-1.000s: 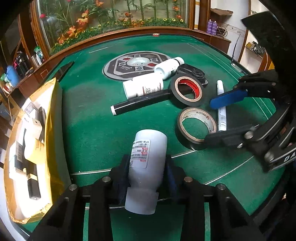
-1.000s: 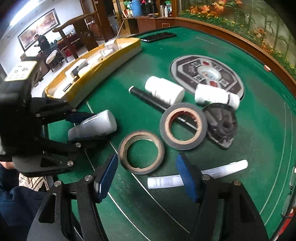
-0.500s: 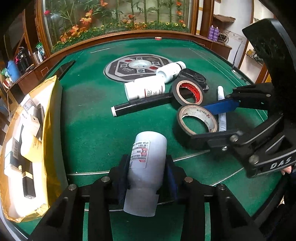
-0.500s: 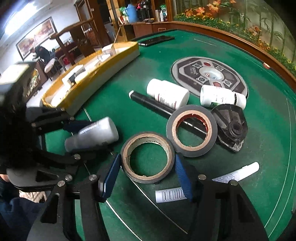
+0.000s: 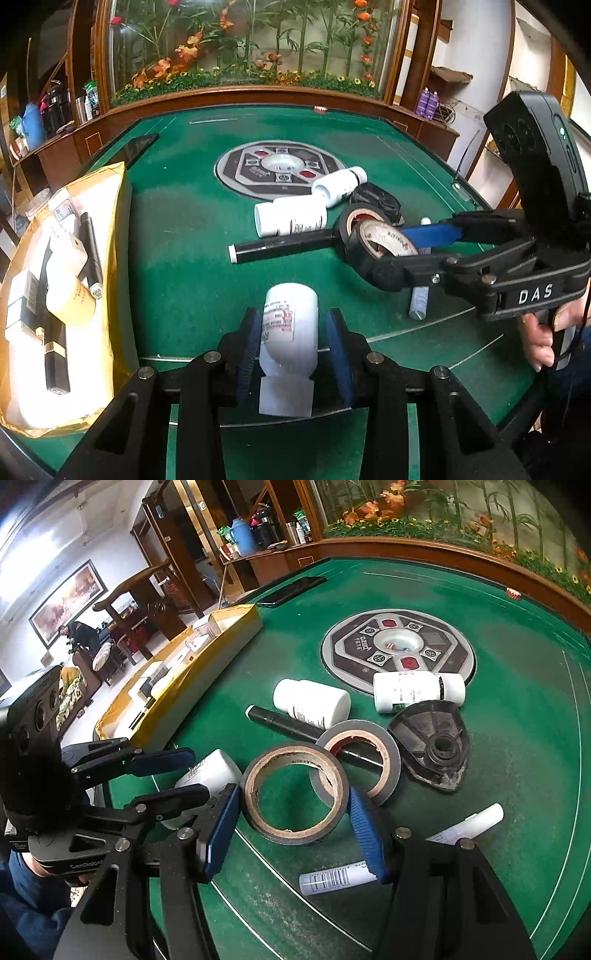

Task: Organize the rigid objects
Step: 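Grasp the brown tape roll with the right tool while the left tool holds the bottle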

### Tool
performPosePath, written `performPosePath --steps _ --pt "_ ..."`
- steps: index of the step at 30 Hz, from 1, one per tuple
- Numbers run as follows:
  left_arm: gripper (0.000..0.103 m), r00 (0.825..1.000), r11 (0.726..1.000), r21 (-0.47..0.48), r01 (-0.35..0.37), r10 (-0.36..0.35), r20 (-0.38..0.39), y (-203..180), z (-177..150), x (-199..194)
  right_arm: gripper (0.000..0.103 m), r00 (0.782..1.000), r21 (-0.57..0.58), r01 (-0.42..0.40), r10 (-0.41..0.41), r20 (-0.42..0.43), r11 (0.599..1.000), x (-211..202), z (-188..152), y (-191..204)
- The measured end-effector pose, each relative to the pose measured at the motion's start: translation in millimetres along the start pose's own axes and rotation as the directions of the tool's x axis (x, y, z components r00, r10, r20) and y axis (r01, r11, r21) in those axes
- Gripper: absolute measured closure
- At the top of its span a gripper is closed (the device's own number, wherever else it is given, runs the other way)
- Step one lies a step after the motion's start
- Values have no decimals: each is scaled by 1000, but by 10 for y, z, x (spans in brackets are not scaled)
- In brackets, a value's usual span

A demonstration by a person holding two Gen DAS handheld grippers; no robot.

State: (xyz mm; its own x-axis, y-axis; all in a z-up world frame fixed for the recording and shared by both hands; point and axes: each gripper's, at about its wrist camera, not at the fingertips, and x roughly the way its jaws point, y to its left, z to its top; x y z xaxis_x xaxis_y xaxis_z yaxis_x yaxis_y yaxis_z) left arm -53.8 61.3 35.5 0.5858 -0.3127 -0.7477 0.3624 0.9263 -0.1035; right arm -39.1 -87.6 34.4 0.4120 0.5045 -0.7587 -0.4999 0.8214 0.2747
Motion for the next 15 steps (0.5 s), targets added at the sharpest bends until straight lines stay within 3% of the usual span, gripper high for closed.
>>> performPosePath --steps 10,15 --pt "64 997 999 29 -30 32 -75 -42 -46 258 44 1000 4 -8 8 -5 1000 7 -13 13" --pt "66 999 999 25 -21 22 -48 -49 -50 219 44 1000 8 -8 8 -2 1000 2 -14 13"
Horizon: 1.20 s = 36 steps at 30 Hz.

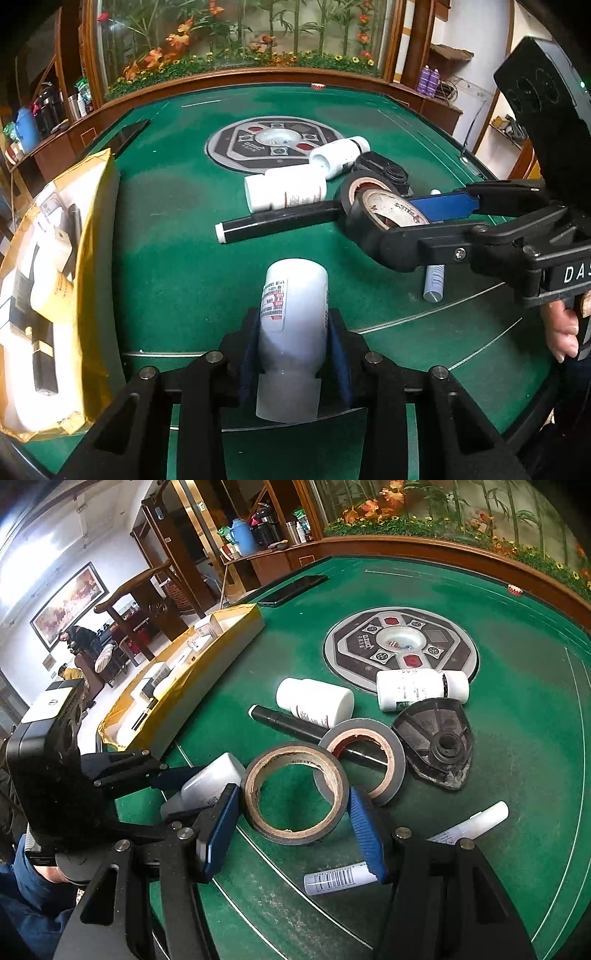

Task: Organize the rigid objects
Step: 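Grasp the brown tape roll with the right tool while the left tool holds the bottle, then carry the pill bottle and tape roll over the tray with both tools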

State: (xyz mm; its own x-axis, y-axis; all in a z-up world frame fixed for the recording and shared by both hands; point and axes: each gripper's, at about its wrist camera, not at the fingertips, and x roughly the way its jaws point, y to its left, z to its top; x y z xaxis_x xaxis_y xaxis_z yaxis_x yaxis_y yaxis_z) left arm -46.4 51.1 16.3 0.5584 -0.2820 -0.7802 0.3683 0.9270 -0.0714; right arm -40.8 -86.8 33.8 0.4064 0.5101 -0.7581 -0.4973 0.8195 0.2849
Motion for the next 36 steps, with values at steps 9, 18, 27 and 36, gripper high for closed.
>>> performPosePath --steps 9,18,27,36 --pt "67 990 995 -79 68 -57 126 169 58 -366 44 1000 24 -23 22 22 999 -44 5 -16" --pt "67 972 981 -173 93 -53 227 494 72 -701 44 998 47 -45 44 39 998 -36 17 -39" --pt "67 946 970 -227 90 -12 323 806 31 -1091 44 997 55 -63 60 56 997 -15 51 42" --pt "67 938 950 -308 45 66 341 1176 -127 -1239 44 995 -5 -72 72 74 997 -25 214 378"
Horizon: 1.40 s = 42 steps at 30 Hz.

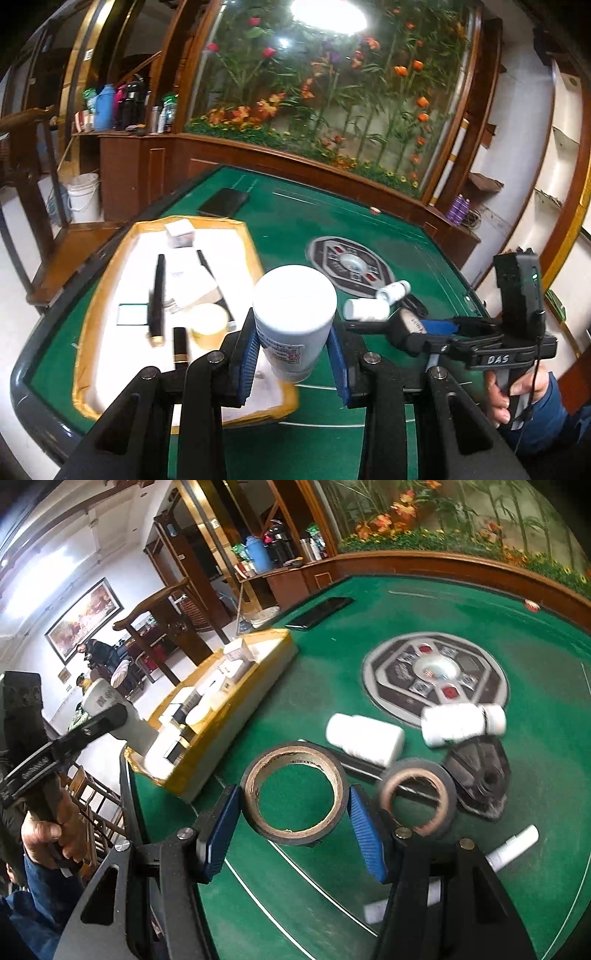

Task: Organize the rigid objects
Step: 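Carry the pill bottle and tape roll over the tray with both tools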

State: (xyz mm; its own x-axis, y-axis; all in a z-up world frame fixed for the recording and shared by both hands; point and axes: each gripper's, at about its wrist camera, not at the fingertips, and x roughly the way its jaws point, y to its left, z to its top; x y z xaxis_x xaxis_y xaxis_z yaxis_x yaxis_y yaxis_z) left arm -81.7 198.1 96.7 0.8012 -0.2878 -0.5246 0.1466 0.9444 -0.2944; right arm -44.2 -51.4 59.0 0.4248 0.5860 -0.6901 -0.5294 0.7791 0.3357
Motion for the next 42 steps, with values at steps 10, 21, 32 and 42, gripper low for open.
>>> performPosePath --steps 10,21,32,42 --pt "67 998 997 -49 -58 57 -16 343 -125 -16 44 1000 -57 -11 12 15 998 109 310 439" --pt "67 995 992 -83 -92 88 -48 561 -251 38 44 999 -62 -37 37 -12 997 473 660 749" --pt "67 992 989 -110 -103 94 -84 725 -309 180 44 1000 -52 -6 4 -28 999 912 1019 908" --pt "67 990 985 -118 -122 111 -92 832 -261 309 44 996 -56 67 -69 -49 996 1447 1338 953"
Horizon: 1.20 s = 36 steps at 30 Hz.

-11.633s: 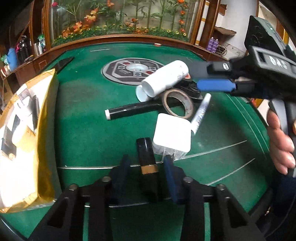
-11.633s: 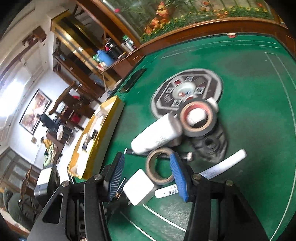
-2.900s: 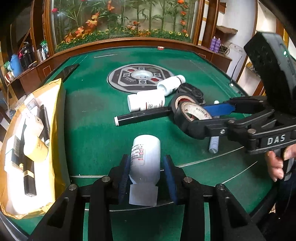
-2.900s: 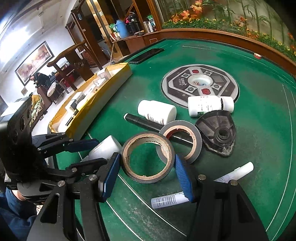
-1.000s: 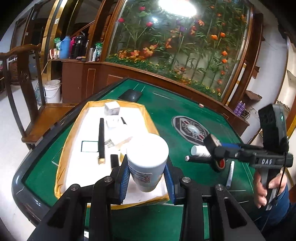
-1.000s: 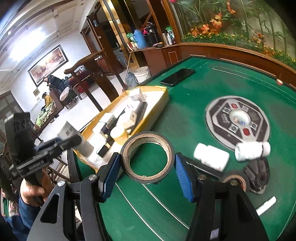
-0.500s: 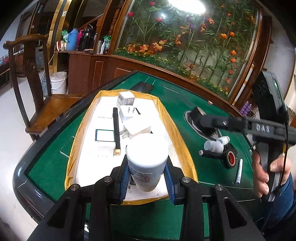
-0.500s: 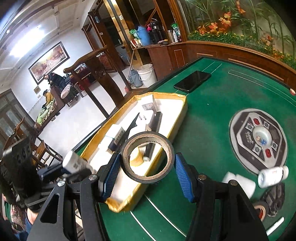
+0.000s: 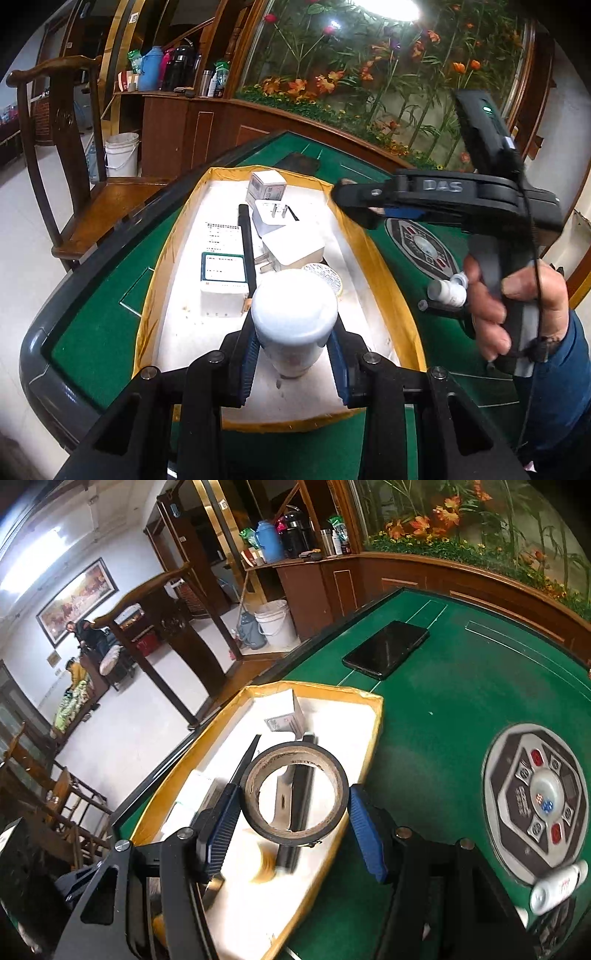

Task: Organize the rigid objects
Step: 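Carry the pill bottle and tape roll over the tray with both tools, then lower the pill bottle and tape roll into the tray and open both tools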

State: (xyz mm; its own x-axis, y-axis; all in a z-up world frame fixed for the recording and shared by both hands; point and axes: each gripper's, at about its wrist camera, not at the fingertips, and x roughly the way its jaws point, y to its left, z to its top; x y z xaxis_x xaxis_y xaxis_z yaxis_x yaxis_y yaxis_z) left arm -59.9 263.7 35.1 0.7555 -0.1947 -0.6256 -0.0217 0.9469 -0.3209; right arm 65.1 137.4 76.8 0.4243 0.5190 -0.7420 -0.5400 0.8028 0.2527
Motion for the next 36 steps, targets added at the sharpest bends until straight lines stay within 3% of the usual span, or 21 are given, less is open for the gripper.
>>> performPosePath --steps 10,17,27,32,34,36 --pt "67 1000 999 -42 1 0 10 159 95 88 44 989 -60 144 -146 -29 988 488 115 127" --pt "67 1000 1000 -18 6 -6 -5 102 181 189 44 982 -72 175 -179 -51 982 662 120 129" --pt "67 998 1000 5 7 -6 -64 -23 170 421 43 982 -82 172 -177 -67 982 683 141 145" --pt "67 998 1000 -2 16 -16 -64 -20 139 408 42 988 -48 124 -128 -86 991 656 150 121" --pt "64 998 1000 -5 16 -16 -60 -13 148 392 42 989 -43 117 -120 -86 992 650 146 111" --pt "51 998 1000 -5 14 -15 -54 -16 147 367 41 989 -40 114 -117 -85 993 631 136 110"
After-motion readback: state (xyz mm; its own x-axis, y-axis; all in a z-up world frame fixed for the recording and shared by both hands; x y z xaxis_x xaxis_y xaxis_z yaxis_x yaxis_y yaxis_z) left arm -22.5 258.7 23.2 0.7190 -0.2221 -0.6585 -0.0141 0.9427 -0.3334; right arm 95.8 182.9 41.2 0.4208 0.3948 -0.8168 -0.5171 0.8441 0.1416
